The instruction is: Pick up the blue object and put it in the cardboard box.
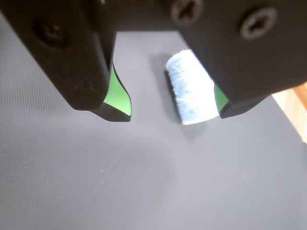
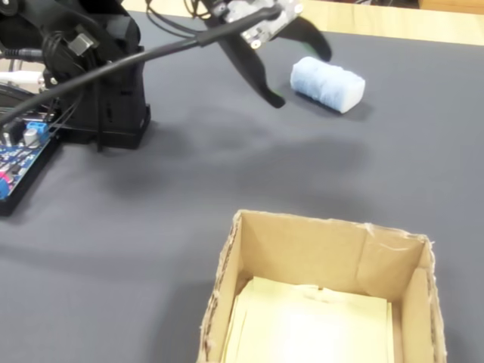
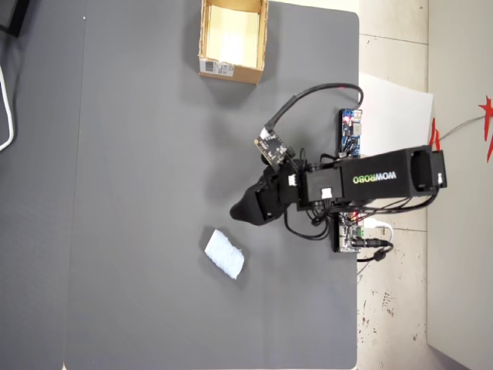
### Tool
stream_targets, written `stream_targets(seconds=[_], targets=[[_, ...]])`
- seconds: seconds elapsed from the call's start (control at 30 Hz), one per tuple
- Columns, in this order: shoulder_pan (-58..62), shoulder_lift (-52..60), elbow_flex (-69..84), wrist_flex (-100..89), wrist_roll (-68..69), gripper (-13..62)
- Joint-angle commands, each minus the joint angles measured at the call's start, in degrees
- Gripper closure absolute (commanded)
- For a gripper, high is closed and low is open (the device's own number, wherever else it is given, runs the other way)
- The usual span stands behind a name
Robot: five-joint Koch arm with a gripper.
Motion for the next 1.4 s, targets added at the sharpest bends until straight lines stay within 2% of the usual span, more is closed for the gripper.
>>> stream_targets(seconds=[0.0, 0.17, 0.43, 0.63, 0.73, 0.8, 0.93, 1.37], targets=[[-0.88, -0.35, -5.71, -0.18, 0.09, 16.2], [-1.14, -1.05, -5.71, -1.67, -10.2, 15.6], [-7.56, -0.44, -7.73, -1.58, -9.14, 15.7], [-16.17, -2.46, -9.23, -1.41, -1.85, 15.7], [-19.34, -6.24, -11.6, -1.41, 0.53, 15.7], [-21.18, -14.15, -15.29, -2.02, 3.34, 15.7], [-21.01, -21.36, -20.04, -2.11, 3.25, 15.7], [-19.69, -36.3, -25.22, -4.83, 1.23, 16.1]])
